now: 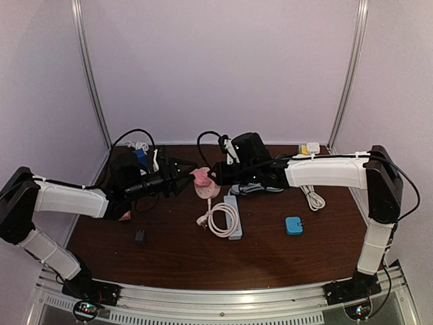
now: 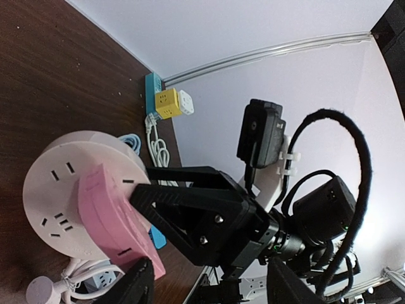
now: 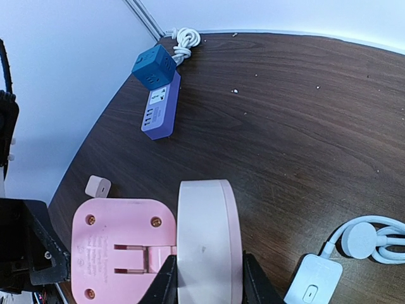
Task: Pull the plug off the socket
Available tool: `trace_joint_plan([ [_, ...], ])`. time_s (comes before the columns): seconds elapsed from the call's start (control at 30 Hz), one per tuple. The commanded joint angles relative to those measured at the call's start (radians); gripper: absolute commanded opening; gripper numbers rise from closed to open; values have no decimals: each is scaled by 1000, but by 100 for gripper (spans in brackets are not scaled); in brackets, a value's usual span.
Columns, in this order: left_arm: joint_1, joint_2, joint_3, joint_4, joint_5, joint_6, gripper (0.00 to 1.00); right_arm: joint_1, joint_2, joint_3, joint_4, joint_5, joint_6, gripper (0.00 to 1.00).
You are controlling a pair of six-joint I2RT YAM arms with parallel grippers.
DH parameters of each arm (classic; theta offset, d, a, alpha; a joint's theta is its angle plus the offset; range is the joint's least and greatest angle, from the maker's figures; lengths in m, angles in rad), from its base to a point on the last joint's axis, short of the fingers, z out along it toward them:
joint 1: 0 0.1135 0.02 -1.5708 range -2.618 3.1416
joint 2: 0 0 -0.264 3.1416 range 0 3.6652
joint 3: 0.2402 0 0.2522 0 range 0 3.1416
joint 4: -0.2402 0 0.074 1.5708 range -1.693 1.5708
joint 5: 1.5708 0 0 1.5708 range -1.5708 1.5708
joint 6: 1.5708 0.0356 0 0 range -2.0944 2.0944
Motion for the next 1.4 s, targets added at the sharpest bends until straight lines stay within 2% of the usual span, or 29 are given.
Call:
trace_joint_plan([
  [0.0, -5, 36, 32, 15, 11, 7, 62, 27, -28, 45, 69, -56, -31, 0],
  [0.3, -5, 49, 55, 24, 20, 8, 61, 38, -106, 69, -19, 103, -209, 0],
  [0.6, 0, 48, 61, 63, 18, 35, 61, 94, -129, 197, -162, 396, -547, 0],
  [0.73, 6, 60, 41, 142, 17, 27, 61, 105, -144, 229, -177, 462, -653, 0],
  [0.87, 12, 72, 28, 244, 24, 21, 63, 112, -166, 245, -174, 489, -731, 0],
  [1.07, 12, 126, 39, 457, 53, 15, 73, 152, -207, 254, -134, 487, -816, 0],
  [1.23, 12, 157, 56, 518, 73, 12, 80, 165, -211, 319, -150, 471, -763, 0],
  [1.37, 11, 177, 66, 566, 74, 6, 85, 168, -210, 361, -162, 392, -688, 0],
])
